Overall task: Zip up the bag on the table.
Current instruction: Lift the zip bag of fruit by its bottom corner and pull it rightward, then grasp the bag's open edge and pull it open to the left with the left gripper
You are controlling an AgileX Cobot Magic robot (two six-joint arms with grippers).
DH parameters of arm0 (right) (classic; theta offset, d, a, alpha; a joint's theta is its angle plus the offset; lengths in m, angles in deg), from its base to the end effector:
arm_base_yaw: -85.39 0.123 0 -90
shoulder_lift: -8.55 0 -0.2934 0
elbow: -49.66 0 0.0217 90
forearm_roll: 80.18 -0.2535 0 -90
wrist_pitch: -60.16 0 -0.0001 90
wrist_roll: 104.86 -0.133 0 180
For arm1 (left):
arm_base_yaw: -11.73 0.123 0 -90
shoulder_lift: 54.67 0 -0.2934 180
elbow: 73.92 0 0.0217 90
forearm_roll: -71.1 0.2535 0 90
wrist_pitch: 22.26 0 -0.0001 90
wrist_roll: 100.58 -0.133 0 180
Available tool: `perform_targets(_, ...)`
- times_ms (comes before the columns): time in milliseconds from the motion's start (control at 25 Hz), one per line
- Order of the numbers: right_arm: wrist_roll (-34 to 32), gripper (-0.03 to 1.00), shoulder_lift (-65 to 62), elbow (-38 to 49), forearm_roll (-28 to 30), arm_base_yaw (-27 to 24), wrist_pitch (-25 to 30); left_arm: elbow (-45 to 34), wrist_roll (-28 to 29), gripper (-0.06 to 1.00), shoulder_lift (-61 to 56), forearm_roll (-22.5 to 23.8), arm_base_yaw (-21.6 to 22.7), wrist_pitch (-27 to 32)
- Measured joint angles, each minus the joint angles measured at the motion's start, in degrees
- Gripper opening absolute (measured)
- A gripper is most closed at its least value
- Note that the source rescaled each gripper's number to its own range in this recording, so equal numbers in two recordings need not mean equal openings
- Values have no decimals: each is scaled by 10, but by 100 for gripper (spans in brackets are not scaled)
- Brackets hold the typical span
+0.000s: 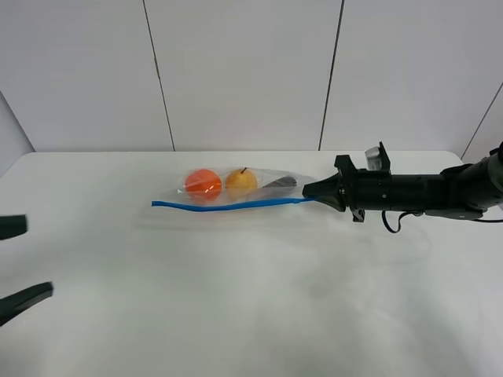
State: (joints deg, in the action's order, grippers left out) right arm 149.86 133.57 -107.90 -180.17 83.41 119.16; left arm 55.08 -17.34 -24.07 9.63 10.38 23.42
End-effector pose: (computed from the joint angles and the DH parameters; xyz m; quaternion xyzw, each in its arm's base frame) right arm 0.3802 0.0993 0.1142 0.0591 0.8207 0.5217 0.2252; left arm 0.0916 -0.0858 0.2994 0.4785 0.6238 -0.0449 0.6164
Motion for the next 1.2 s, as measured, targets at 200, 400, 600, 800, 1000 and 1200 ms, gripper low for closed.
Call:
perform_targets(200,-5,0,0,-13,0,0,3,0,-323,90,168,-238,0,-3)
perform_targets(400,-7,0,0,-13,0,0,4,0,-532,90,302,-360,-7,38)
perform_targets(600,-7,0,0,-13,0,0,0,18,-650,90,401,-368,-88,-11)
perform_targets(800,-7,0,0,-13,1,0,-2,92,-673,90,500,-369,-217,-183)
perform_targets(1000,-7,0,0,-13,1,0,-2,193,-638,90,592,-370,-307,-304)
perform_targets(1200,-7,0,0,-13,1,0,-2,252,-552,90,677,-372,-341,-338)
